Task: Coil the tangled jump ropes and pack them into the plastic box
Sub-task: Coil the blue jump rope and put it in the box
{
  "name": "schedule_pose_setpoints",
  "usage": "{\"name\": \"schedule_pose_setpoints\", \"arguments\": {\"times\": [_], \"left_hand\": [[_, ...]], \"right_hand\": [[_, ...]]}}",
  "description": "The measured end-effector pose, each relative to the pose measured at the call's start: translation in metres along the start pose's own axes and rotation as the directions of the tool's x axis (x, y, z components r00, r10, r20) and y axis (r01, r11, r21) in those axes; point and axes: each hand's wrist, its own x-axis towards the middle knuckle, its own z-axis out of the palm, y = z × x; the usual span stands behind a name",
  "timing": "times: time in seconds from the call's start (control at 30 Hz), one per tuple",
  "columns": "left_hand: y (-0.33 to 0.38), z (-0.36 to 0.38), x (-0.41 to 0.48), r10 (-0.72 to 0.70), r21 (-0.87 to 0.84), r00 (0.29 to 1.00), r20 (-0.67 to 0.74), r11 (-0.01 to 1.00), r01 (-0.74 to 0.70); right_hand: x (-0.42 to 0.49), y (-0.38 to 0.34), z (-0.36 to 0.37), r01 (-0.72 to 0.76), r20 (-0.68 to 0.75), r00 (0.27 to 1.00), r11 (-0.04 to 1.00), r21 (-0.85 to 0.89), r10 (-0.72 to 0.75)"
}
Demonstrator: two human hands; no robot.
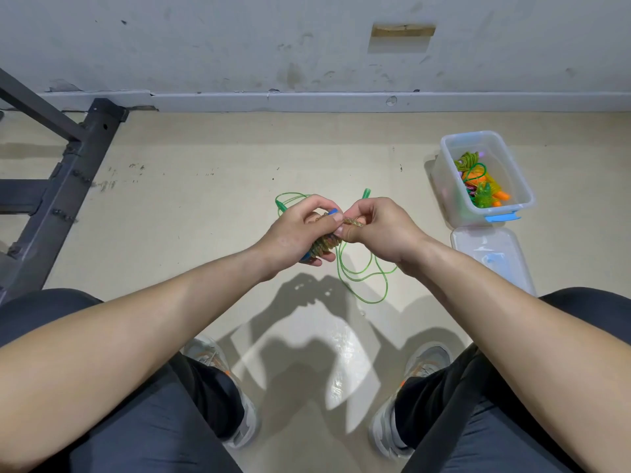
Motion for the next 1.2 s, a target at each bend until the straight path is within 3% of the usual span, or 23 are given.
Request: {"name": "schedule_pose_setpoints", "arguments": {"times": [0.3,0.5,0.7,0.97,1.2], "left_hand": [[-0.009,0.011,-0.001,0.064,0.023,0.988,-0.142,0.998,-0.061],[-0.008,0.007,0.004,0.05,0.035,0.983,-0.178,0.998,-0.045],[-0.014,0.007,0.005,0.073,0.068,0.981,-0.179,0.996,-0.061],[-0.006,0.007,0.003,0.084,0.025,0.98,-0.178,0.996,-0.081],[-0.01,0.009,0.004,0.041,0.043,0.979,-0.198,0.999,-0.033]], "right_hand": [[-0.002,0.0,0.001,0.069,-0.01,0.998,0.996,-0.048,-0.07],[-0.004,-0.009,0.006,0.168,-0.099,0.975,0.95,-0.264,-0.2],[-0.005,-0.013,0.005,0.181,-0.046,0.975,0.893,-0.412,-0.219],[-0.001,-0.01,0.007,0.129,-0.142,0.978,0.982,-0.141,-0.149],[-0.005,-0.016,0.007,0.17,-0.117,0.965,0.903,-0.395,-0.233]]}}
